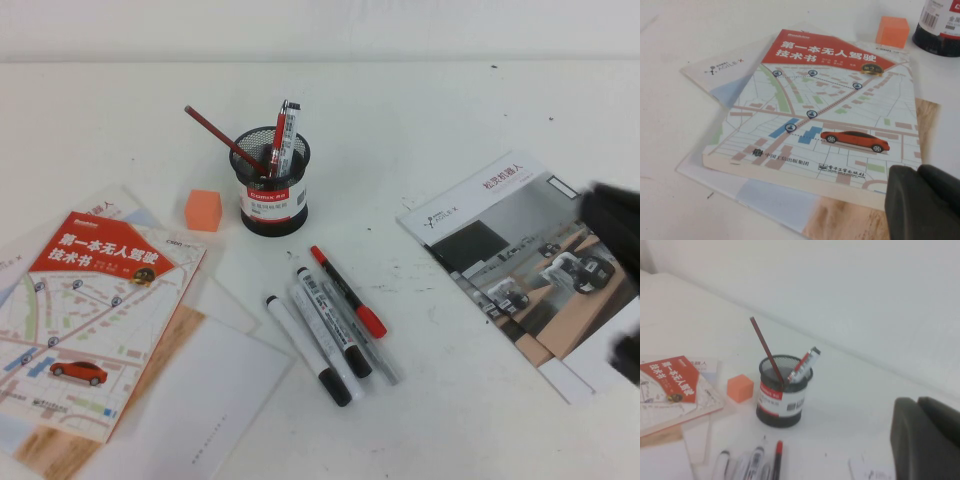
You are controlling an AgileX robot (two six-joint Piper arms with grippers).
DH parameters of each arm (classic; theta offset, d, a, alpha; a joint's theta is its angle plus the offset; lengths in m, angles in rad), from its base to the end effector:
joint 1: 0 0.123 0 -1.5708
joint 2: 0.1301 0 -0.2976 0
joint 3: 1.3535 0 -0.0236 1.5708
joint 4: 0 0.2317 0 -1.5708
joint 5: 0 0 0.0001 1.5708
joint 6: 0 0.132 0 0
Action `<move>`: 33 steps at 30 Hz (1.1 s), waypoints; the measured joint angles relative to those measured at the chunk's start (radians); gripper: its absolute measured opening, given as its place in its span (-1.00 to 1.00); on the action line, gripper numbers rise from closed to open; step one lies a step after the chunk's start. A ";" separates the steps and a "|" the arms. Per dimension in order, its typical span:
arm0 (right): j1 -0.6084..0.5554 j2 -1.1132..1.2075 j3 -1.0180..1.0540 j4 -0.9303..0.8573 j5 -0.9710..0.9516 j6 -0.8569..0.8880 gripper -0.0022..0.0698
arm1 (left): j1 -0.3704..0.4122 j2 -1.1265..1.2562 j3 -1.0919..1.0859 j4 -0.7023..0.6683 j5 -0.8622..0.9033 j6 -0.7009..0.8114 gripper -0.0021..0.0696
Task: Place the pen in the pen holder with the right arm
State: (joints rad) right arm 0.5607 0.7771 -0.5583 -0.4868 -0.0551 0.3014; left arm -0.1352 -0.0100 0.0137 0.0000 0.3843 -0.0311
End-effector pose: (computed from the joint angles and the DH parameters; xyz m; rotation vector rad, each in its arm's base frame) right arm 0.1515 0.0991 0.3394 -0.6238 1.5412 0.3070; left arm 0.0590 -0.0080 0.1623 0.0975 1.8706 -0.1146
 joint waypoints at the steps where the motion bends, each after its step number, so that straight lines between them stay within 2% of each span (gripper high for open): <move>1: 0.000 -0.046 0.031 0.019 0.017 0.000 -0.99 | 0.000 0.000 0.000 0.000 0.000 0.000 -0.94; 5: 0.000 -0.178 0.142 0.077 0.065 0.000 -0.99 | 0.000 0.000 0.000 0.000 0.000 0.000 -0.94; 11: -0.017 -0.224 0.214 0.201 0.183 0.000 -0.99 | 0.000 0.000 0.000 0.000 0.000 0.000 -0.94; 18: -0.216 -0.319 0.318 0.225 0.165 0.000 -0.99 | 0.000 0.000 0.000 0.000 0.000 0.000 -0.94; 25: -0.405 -0.596 0.502 0.234 0.139 0.000 -0.99 | 0.000 0.000 0.000 0.000 0.000 0.000 -0.94; 33: -0.462 -0.702 0.583 0.290 0.139 0.000 -0.99 | 0.000 0.000 0.000 0.000 0.000 0.000 -0.94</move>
State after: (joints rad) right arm 0.0990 0.0754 0.0243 -0.1969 0.0843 0.3014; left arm -0.1352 -0.0100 0.0137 0.0000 0.3843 -0.0311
